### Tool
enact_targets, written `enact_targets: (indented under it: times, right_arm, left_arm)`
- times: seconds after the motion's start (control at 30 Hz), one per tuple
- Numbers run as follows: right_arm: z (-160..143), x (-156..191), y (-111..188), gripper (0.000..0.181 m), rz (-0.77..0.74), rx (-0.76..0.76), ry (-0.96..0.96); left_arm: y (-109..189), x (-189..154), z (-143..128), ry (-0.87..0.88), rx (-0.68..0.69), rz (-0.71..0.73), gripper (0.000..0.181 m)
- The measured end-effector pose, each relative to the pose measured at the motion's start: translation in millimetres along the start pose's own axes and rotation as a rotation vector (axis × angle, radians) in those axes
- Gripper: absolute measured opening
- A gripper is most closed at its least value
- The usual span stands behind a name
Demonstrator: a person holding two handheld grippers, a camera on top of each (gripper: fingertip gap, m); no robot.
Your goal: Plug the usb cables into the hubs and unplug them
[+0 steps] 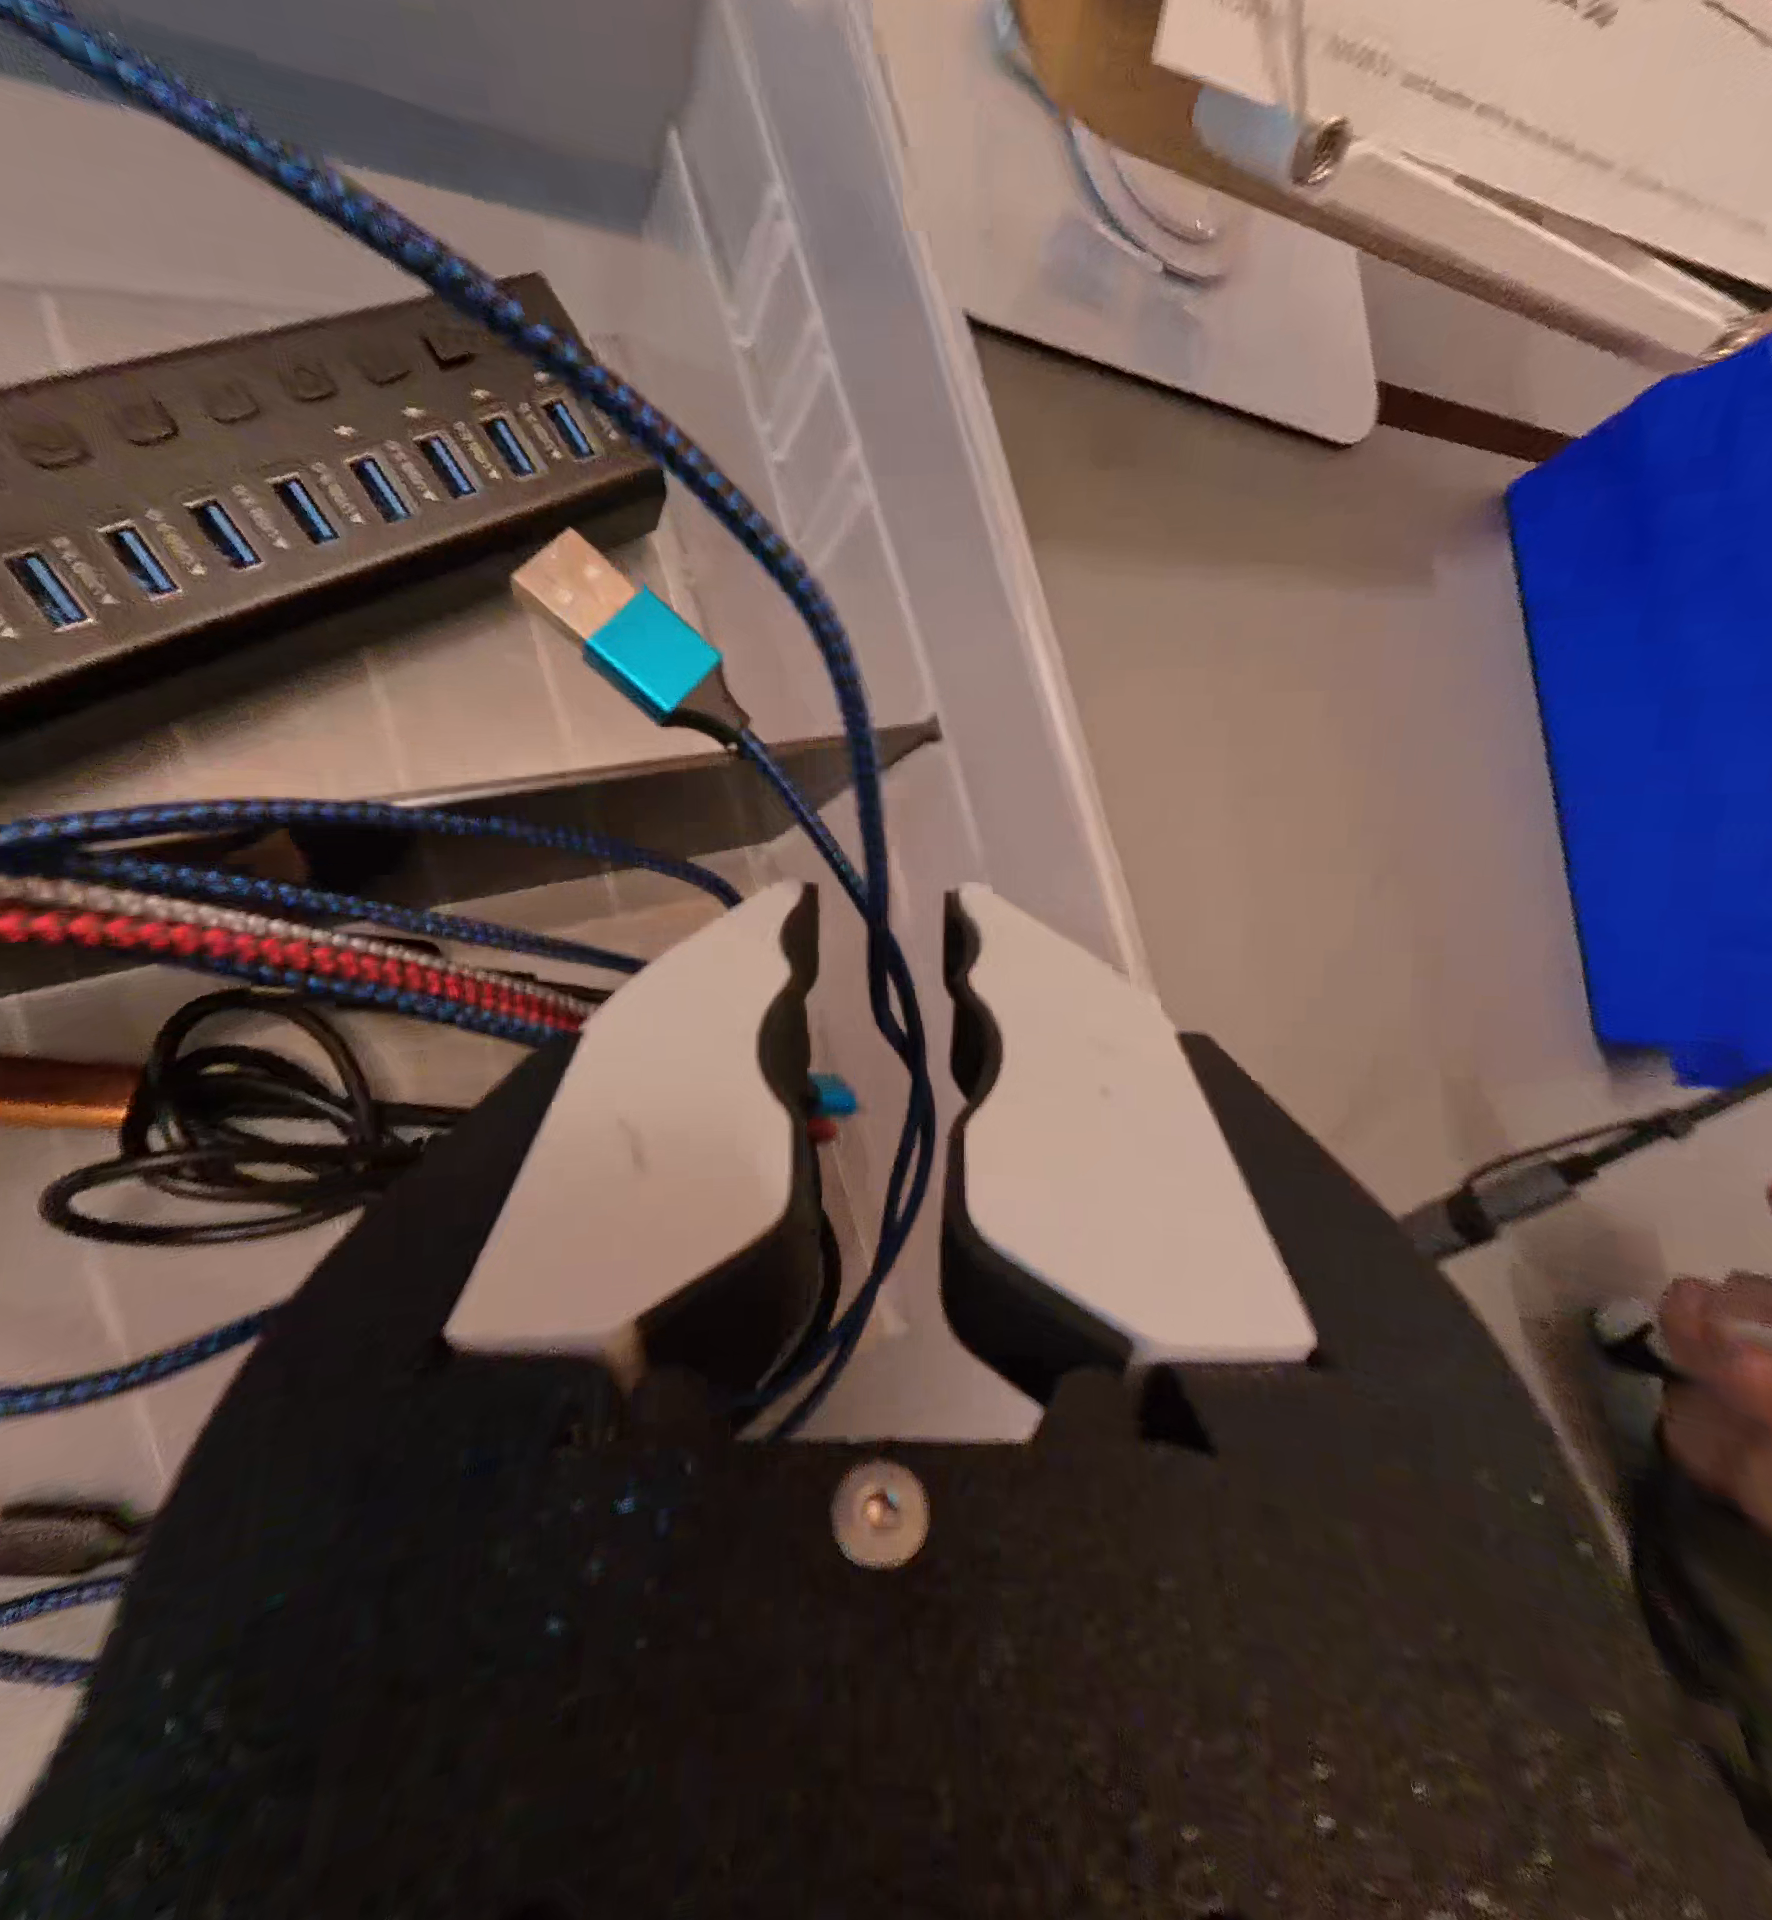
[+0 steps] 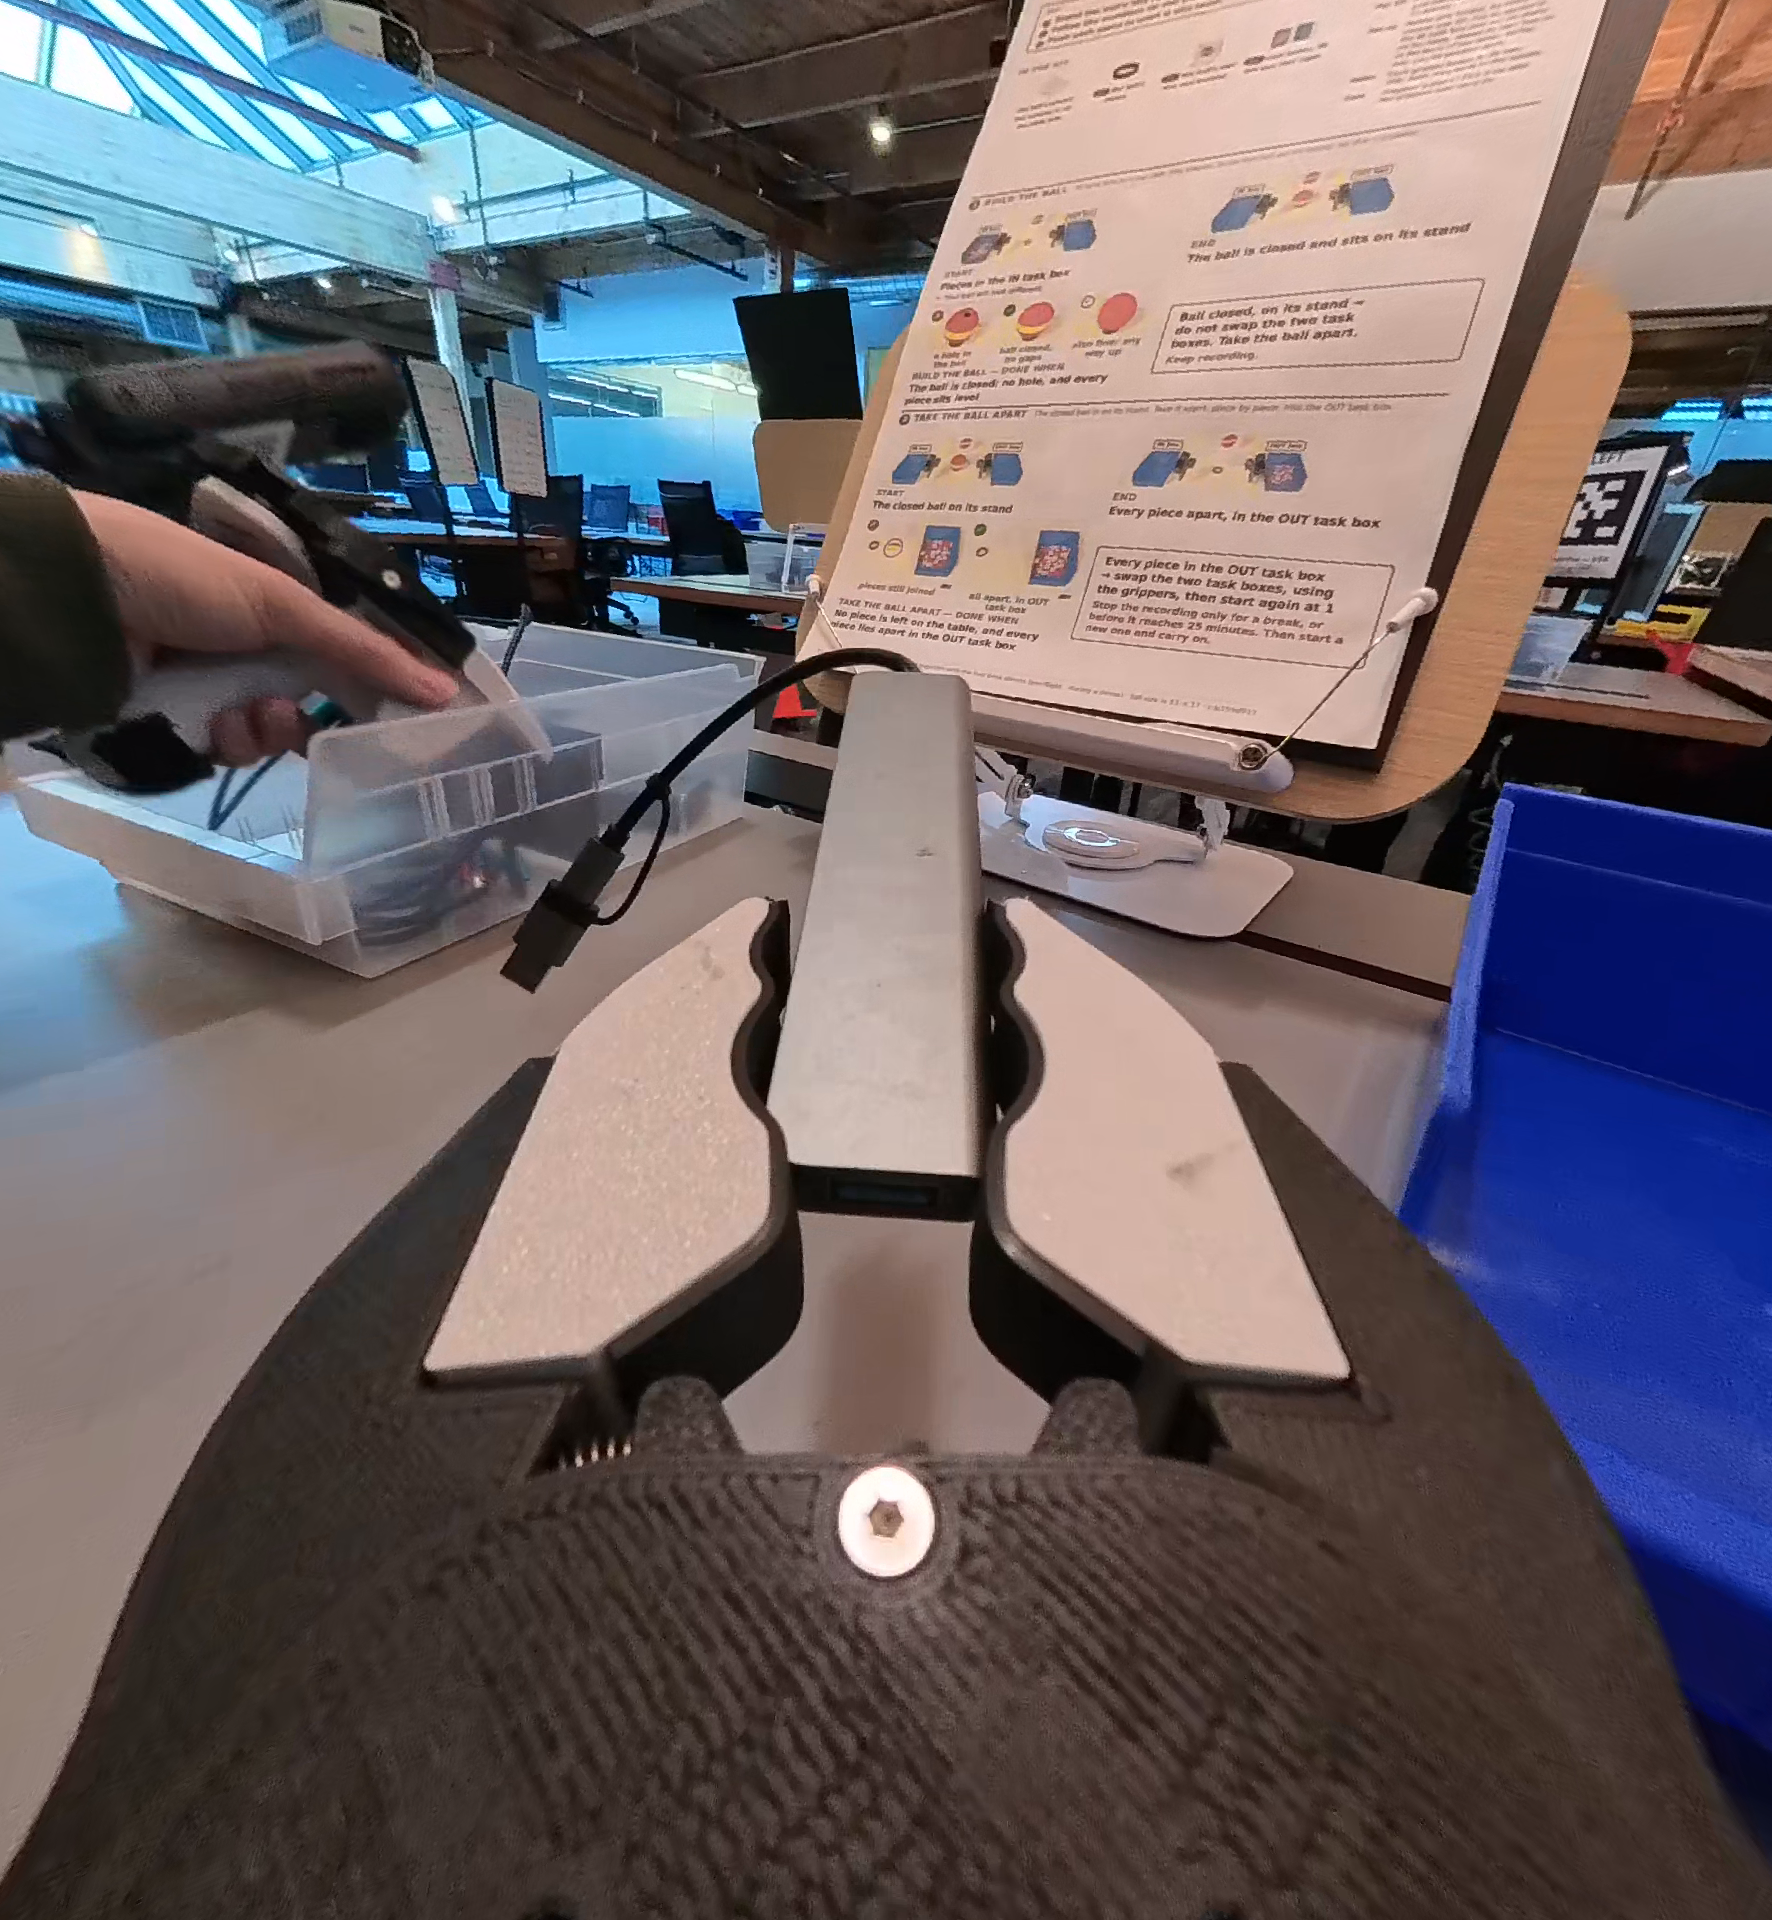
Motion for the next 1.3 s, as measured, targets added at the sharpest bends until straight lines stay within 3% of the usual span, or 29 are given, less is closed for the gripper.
enact_targets:
  times: [0.07, 0.1, 0.13, 0.23, 0.37, 0.6, 0.7, 1.0, 1.13, 1.3]
  right_arm:
    - [0, -1, 1, 0.036, 0.001, -0.005, -0.010]
    - [0, -1, 1, 0.036, 0.001, -0.006, -0.015]
    - [0, -2, 1, 0.036, 0.002, -0.007, -0.017]
    - [0, 0, 0, 0.036, 0.009, -0.007, -0.012]
    - [1, 0, 1, 0.036, 0.009, -0.010, -0.010]
    - [1, -1, 2, 0.036, 0.008, -0.020, -0.025]
    - [1, -1, 2, 0.036, 0.015, -0.016, -0.026]
    - [1, -2, 2, 0.036, 0.015, -0.022, -0.038]
    - [1, -2, 3, 0.036, 0.014, -0.023, -0.035]
    - [3, -9, 8, 0.036, -0.003, -0.046, -0.068]
  left_arm:
    - [-11, 4, -4, -0.016, 0.023, 0.022, 0.020]
    - [-13, 5, -7, -0.032, 0.029, 0.014, 0.007]
    - [-13, 3, -9, -0.055, 0.030, -0.005, 0.005]
    - [8, -3, -8, -0.168, -0.013, -0.014, 0.005]
    - [76, -15, 20, -0.326, -0.132, 0.041, 0.004]
    - [247, -47, 101, -0.506, -0.483, 0.140, 0.004]
    - [307, -67, 127, -0.579, -0.588, 0.151, 0.004]
    - [422, -162, 169, -0.812, -0.778, 0.081, 0.003]
    - [470, -198, 198, -0.845, -0.883, 0.046, 0.003]
    - [524, -236, 218, -0.828, -0.960, -0.108, 0.003]
Point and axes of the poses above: each gripper's, where its closed fingertips meet, y back along the fingers, z out of its top, x = y × z across the jaws, the point moved 1 cm from there along y, back along the fingers, and after that the axes turned 13 degrees about z, right-handed, at the moved point
